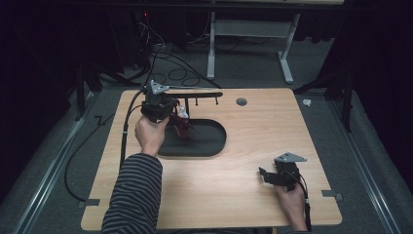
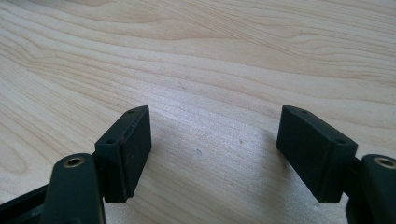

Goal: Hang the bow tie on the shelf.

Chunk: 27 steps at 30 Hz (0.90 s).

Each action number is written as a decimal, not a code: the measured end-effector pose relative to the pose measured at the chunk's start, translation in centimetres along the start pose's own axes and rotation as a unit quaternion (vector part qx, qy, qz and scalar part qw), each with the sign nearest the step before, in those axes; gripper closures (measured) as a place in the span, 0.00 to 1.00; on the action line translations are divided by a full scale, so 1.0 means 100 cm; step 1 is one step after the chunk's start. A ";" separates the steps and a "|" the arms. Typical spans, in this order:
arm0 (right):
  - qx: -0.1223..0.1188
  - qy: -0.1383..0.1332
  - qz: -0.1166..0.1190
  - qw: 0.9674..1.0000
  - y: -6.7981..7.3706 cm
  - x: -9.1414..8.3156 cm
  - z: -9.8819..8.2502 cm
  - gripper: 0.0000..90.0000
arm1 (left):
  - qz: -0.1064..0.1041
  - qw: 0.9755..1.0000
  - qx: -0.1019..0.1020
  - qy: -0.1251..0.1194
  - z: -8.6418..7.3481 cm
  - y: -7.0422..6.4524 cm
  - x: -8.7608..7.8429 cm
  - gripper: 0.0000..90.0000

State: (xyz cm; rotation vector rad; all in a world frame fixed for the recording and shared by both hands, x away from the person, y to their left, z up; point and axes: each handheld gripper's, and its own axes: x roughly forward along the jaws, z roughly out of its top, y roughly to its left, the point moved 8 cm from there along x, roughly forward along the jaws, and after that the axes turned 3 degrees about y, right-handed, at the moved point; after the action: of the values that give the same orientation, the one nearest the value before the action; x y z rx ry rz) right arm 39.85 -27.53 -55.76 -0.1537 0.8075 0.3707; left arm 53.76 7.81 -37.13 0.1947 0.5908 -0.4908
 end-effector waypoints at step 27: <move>-0.003 0.001 -0.002 1.000 0.000 0.000 0.000 0.31 | -0.023 1.000 -0.002 -0.008 -0.020 0.000 -0.031 0.76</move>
State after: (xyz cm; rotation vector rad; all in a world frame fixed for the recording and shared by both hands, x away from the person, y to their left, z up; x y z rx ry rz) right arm 39.86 -27.54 -55.78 -0.1611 0.8079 0.3703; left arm 50.59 9.57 -36.97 0.1730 0.5826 -0.5352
